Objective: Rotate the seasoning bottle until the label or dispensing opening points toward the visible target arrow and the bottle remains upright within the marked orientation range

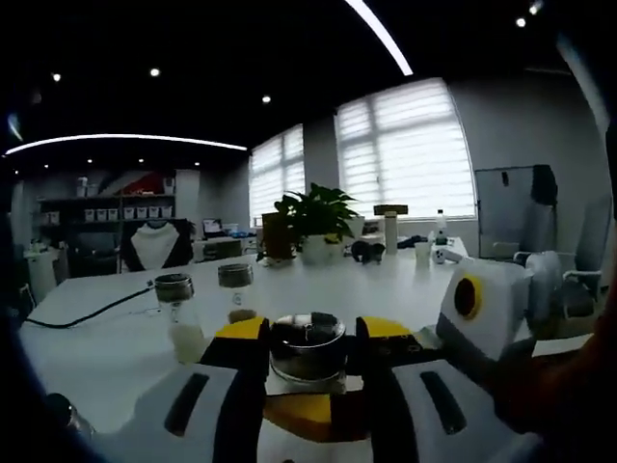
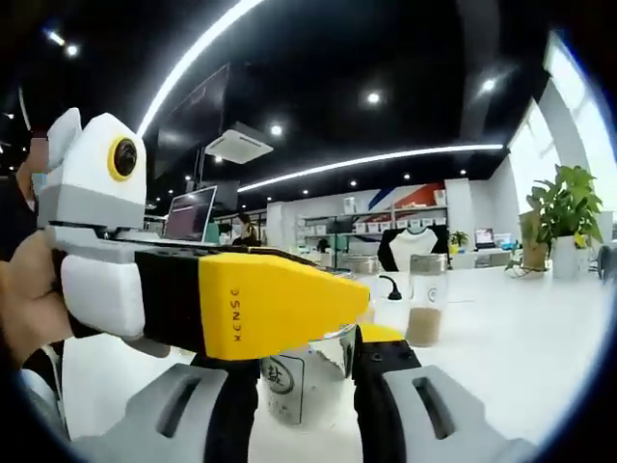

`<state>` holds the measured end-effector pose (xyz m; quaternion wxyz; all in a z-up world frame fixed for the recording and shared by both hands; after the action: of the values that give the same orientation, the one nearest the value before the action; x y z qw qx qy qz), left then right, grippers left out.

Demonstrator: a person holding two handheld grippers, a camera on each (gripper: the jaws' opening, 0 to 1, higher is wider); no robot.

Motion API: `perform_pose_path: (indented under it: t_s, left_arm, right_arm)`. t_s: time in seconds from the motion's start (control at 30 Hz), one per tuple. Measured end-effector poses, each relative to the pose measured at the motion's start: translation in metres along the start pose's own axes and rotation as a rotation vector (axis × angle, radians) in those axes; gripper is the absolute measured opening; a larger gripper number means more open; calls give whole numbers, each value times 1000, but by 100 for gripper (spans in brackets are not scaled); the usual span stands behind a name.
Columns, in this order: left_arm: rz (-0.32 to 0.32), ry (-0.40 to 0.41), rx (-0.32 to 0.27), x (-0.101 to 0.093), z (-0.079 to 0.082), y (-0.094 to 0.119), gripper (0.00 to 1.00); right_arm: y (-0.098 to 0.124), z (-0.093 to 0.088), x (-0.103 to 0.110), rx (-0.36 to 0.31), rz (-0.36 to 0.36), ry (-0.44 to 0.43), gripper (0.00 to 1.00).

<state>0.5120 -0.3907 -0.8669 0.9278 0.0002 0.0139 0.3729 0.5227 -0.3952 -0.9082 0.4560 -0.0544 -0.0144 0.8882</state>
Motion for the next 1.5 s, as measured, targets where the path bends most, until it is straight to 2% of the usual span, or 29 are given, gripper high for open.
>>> perform_pose_path:
  t_s: [0.13, 0.27, 0.4, 0.53, 0.63, 0.73, 0.9, 1.13, 1.23, 1.5]
  left_arm:
    - [47, 40, 4, 3, -4, 0, 38]
    - [106, 44, -2, 7, -7, 3, 34]
    - [92, 29, 2, 5, -8, 5, 34]
    - [95, 14, -19, 5, -6, 12, 34]
    - [84, 25, -21, 11, -6, 13, 34]
    - [101, 11, -11, 14, -8, 15, 34]
    - [126, 30, -31, 22, -8, 22, 34]
    - [136, 10, -37, 33, -6, 26, 34]
    - [167, 16, -32, 42, -8, 31, 34]
    - [199, 38, -25, 51, -18, 42, 34]
  right_arm:
    - [1, -2, 3, 5, -4, 19, 34]
    - [1, -4, 5, 19, 0, 29, 34]
    - [2, -5, 6, 26, 6, 36, 35]
    - [1, -3, 10, 27, 37, 63, 35]
    - [0, -1, 15, 9, 78, 3, 35]
    - [1, 1, 18, -9, 79, 6, 34]
    - [10, -5, 25, 17, 101, 26, 36]
    - [18, -15, 33, 58, 118, 13, 39]
    - [19, -17, 33, 69, 118, 10, 39]
    - [20, -18, 28, 85, 104, 12, 39]
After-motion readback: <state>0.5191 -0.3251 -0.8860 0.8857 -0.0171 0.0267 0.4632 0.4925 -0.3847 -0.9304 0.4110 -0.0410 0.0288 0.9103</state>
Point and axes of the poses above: the point that each gripper's makers call its tool centre point, and the gripper's own axes: y roughly backward along the fingers, x roughly to its left, z roughly out of its top, the point moved 3 cm from there along y, roughly backward along the fingers, and after that the axes turned 4 degrees about y, right-handed, at the moved point
